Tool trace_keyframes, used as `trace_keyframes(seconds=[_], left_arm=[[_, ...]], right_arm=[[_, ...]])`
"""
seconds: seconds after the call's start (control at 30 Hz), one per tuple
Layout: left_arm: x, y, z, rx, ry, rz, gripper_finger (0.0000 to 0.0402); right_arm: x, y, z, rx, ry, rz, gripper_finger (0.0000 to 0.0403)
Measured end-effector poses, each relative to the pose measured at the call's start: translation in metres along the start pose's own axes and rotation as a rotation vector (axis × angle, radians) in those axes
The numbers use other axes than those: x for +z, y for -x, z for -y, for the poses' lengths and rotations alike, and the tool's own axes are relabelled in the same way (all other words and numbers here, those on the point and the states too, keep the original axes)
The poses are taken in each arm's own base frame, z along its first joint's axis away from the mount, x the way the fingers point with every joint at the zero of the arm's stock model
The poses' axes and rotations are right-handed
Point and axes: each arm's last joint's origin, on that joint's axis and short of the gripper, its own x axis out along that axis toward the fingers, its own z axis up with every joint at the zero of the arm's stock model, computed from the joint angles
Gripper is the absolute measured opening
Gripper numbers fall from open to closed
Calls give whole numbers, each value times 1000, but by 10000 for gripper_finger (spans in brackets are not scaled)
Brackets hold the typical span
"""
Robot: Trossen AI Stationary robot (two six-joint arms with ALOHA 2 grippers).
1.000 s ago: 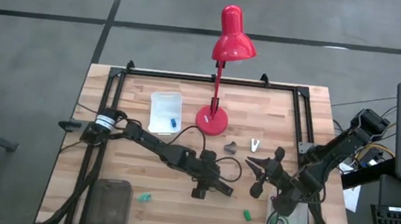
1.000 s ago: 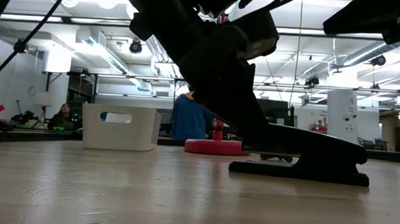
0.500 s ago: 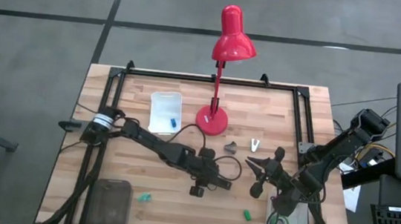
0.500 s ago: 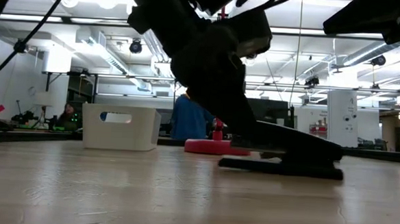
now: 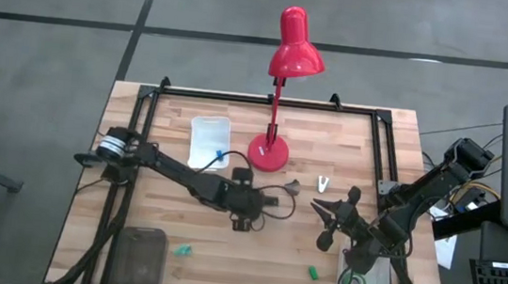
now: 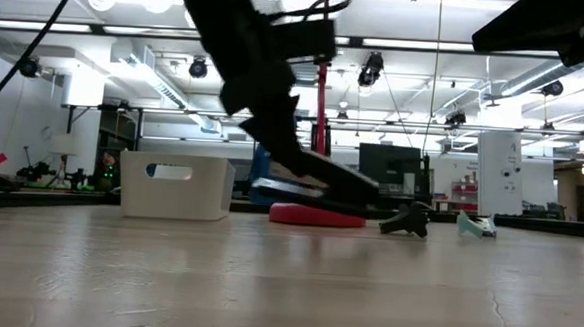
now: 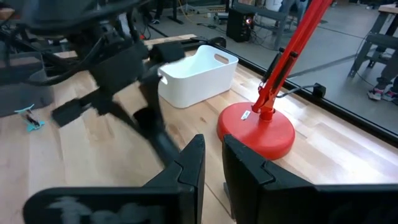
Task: Pick and place Stapler, Stapler remover, tape
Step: Put the black stapler into the top white bin
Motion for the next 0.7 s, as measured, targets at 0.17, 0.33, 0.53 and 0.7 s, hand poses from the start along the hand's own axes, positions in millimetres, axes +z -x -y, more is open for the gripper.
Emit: trace_keyframes(seconds=[0.17,0.33,0.53,0.7], left_arm=[[-11,19,-13,172,43,34,127],[-30,38,-29,347,124,86,135],[-64,54,-53,542,295,163,136],[-92,67,-80,645,610,276,135]], right_arm=[[0,0,0,0,0,0,52],[-1,0,0,0,1,-1,52],[-1,0,0,1,-2,-1,52],[0,0,0,3,-8,0,52]])
